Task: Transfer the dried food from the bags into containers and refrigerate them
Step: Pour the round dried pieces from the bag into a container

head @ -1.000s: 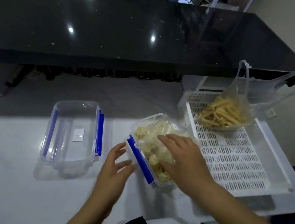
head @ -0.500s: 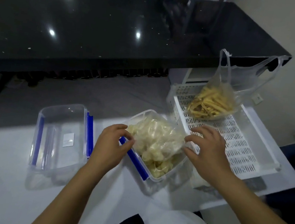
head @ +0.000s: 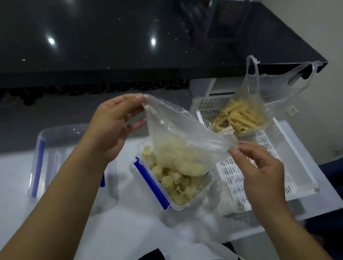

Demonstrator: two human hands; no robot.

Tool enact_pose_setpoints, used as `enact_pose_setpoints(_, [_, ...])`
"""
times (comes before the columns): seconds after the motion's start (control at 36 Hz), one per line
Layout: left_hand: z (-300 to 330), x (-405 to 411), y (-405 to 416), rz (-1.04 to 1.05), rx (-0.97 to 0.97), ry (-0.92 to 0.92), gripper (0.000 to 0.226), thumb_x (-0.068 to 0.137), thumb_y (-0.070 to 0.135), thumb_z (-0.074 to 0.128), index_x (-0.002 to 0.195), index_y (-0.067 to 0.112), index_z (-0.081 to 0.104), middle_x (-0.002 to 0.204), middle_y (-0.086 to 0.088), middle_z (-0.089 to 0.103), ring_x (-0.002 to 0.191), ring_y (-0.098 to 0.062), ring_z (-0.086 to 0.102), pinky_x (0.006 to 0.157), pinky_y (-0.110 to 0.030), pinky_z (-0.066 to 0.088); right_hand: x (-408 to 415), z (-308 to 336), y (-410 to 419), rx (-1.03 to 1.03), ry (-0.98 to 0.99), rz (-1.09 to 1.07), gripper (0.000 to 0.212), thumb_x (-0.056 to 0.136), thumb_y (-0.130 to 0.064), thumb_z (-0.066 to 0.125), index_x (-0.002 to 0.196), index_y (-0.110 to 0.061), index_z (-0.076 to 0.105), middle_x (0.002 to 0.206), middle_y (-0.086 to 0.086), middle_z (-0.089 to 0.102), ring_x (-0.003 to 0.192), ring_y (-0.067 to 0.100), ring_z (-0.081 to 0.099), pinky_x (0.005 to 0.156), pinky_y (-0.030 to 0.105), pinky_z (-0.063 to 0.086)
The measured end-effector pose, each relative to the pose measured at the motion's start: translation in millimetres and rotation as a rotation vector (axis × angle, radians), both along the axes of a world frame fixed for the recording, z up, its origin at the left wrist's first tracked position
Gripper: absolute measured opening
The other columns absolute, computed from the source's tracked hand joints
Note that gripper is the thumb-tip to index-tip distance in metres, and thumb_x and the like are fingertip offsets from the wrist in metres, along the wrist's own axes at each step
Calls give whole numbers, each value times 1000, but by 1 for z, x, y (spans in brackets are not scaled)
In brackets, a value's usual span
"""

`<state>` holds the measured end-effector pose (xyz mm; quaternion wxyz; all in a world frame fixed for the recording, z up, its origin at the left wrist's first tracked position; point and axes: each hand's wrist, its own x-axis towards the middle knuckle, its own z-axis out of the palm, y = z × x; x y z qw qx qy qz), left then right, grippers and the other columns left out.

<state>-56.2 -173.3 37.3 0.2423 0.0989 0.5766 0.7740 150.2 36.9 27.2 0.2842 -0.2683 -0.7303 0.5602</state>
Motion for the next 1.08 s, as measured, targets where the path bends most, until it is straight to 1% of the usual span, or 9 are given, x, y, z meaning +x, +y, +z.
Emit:
enact_pose_setpoints(0.17, [-43,2,7,-12,-459,167,29,106,29,41,114,42,66,130,12,62,124,-14,54,105,-38,41,23,-8,-31,-353,-258,28,42,82,-42,76,119,-52,58,126,-16,59,113,9,62,94,43,54])
enact_pose_setpoints(0.31, [-81,0,7,-139,-639,86,37,107,37,35,137,36,56,147,12,48,129,-10,43,102,-32,32,37,-10,-49,-854,-369,111,82,52,-61,83,126,-43,52,142,-5,52,124,24,56,100,53,49])
enact_pose_setpoints(0.44, [-84,8,6,-199,-653,20,52,100,56,34,146,37,45,152,9,46,130,-17,51,114,-50,37,17,-12,-52,-956,-430,130,90,64,-62,64,147,-37,40,158,3,34,137,31,42,111,59,35])
enact_pose_setpoints(0.56, [-80,32,-10,-163,-668,32,47,102,56,36,147,45,37,155,5,42,134,-23,46,110,-48,41,6,-18,-50,-929,-396,136,74,69,-69,60,134,-34,54,140,1,54,116,27,59,107,57,40])
enact_pose_setpoints(0.67, [-74,82,-39,-120,-631,-56,51,97,56,51,143,59,30,138,18,40,122,-21,47,97,-44,41,3,-19,-51,-848,-344,153,38,67,-80,53,92,-55,65,119,-10,61,100,14,61,93,47,48])
enact_pose_setpoints(0.78, [-73,137,-58,-30,-541,-142,72,90,42,68,146,59,26,153,17,34,128,-9,38,98,-35,34,3,-31,-42,-757,-350,165,84,62,-89,45,134,-46,50,150,2,47,134,29,46,111,57,32])
enact_pose_setpoints(0.86, [-75,162,-64,-12,-514,-138,81,88,23,71,145,59,27,156,15,35,124,6,38,97,-26,34,-2,-32,-37,-704,-382,227,104,57,-91,46,149,-44,36,151,3,46,128,26,47,101,49,35])
enact_pose_setpoints(0.97, [-73,162,-74,14,-540,-54,86,83,33,79,131,75,21,131,40,39,119,11,46,91,-22,40,-4,-36,-30,-581,-452,335,91,64,-81,64,145,-43,42,147,-7,48,127,24,49,102,45,38])
enact_pose_setpoints(1.08, [-65,149,-83,72,-658,146,93,76,46,83,139,71,19,141,31,33,128,-3,38,98,-29,36,-9,-38,-17,-339,-434,342,63,77,-41,80,134,-42,54,140,-9,53,119,8,55,88,29,47])
